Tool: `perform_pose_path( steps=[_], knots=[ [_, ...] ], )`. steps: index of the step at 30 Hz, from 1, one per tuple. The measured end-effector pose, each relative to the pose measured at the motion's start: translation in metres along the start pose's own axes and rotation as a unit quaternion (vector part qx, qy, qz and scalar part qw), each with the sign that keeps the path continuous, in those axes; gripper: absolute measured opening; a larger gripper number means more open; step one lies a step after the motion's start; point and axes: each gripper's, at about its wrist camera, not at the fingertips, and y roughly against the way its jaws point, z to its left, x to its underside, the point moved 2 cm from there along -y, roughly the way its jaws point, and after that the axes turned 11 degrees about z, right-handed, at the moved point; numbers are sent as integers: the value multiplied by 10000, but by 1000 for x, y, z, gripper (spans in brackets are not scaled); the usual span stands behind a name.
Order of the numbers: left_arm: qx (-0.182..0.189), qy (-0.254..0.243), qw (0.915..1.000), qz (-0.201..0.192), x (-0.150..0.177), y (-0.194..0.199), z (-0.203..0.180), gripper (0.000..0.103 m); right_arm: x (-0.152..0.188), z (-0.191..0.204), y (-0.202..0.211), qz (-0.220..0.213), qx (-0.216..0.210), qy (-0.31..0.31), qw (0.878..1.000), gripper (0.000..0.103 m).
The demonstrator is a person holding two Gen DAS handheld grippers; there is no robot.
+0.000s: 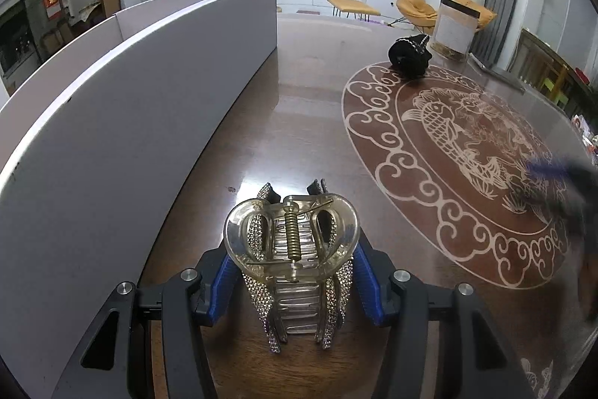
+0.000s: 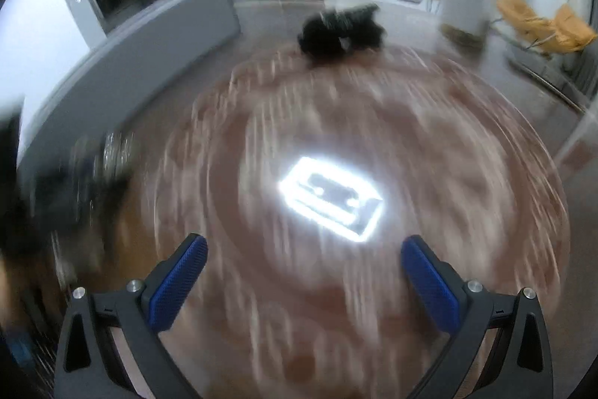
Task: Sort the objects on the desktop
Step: 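Grasp the gold claw clip with the left tool while the right tool grasps the black fabric item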
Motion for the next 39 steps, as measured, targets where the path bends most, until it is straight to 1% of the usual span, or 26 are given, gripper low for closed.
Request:
perform_pose_path(
  steps=[2, 5, 7, 9, 10, 11, 12, 13, 16, 20, 21, 22, 23, 25, 26, 27, 28, 29, 30, 31, 33, 34, 35, 36, 37, 39],
  knots=[
    [-35, -13, 10000, 1, 1, 1, -1, 55, -51, -10, -9, -212, -188, -408, 9988, 103],
    [-26, 41, 10000, -6, -1, 2, 2, 55, -111, -31, -35, -248, -418, -1281, 9906, 103],
    [-2, 67, 10000, -13, -3, 0, 1, 55, -138, -41, -55, -153, -314, -1691, 9850, 103],
    [50, 98, 9999, -26, -4, 0, 1, 55, -153, -41, -66, -146, -53, -1739, 9846, 103],
    [69, 108, 9999, -33, -4, 0, 2, 55, -157, -38, -69, -142, 67, -1650, 9862, 95],
    [84, 118, 9999, -38, -4, 0, 2, 55, -159, -33, -71, -70, 250, -1501, 9883, 82],
    [87, 122, 9999, -35, -4, -1, 2, 55, -157, -27, -71, -37, 397, -1306, 9906, 72],
    [83, 124, 9999, -33, -5, -1, 1, 55, -152, -23, -70, -33, 388, -1141, 9927, 46],
    [70, 119, 9999, -30, -5, -1, 0, 55, -124, -13, -60, 89, 201, -709, 9972, 45],
    [147, 153, 9998, -47, -4, -1, 1, 55, -41, 13, -29, 341, -10, 191, 9992, 45],
    [194, 164, 9997, -58, -4, 0, 2, 55, -12, 18, -17, 380, -132, 334, 9986, 45],
    [261, 177, 9995, -76, -3, 1, 2, 55, 11, 21, -7, 392, -230, 385, 9982, 45],
    [440, 189, 9988, -111, -2, 2, 3, 55, 45, 24, 7, 362, -293, 423, 9980, 45],
    [538, 211, 9983, -126, 2, 4, 2, 55, 87, 26, 27, 193, -253, 433, 9986, 46],
    [506, 199, 9985, -117, 4, 5, 0, 55, 112, 25, 39, 10, -52, 415, 9991, 50],
    [463, 171, 9987, -112, 6, 6, -3, 55, 126, 24, 45, -92, 114, 388, 9991, 53],
    [415, 145, 9990, -108, 7, 7, -6, 56, 138, 23, 50, -172, 257, 339, 9989, 71],
    [362, 136, 9992, -97, 8, 7, -8, 56, 146, 22, 55, -229, 351, 279, 9987, 95],
    [310, 136, 9994, -83, 9, 7, -10, 56, 150, 22, 57, -299, 422, 249, 9984, 103],
    [294, 136, 9995, -68, 9, 7, -9, 57, 155, 23, 60, -375, 473, 280, 9978, 103],
    [302, 161, 9994, -19, 7, 5, -9, 74, 150, 19, 54, -287, 555, 360, 9974, 103],
    [309, 208, 9993, 44, 7, 3, -8, 90, 149, 22, 49, -189, 661, 357, 9970, 103],
    [314, 257, 9991, 92, 7, 2, -5, 96, 150, 22, 45, -134, 728, 321, 9967, 103],
    [332, 268, 9991, 87, 8, 2, -4, 96, 149, 21, 39, -99, 762, 254, 9967, 103],
    [334, 254, 9991, 97, 8, 1, -4, 97, 149, 23, 37, -124, 937, 257, 9952, 103],
    [227, 126, 9995, 182, 7, -2, -9, 101, 148, 25, 35, -82, 1075, 184, 9940, 103]
  ],
)
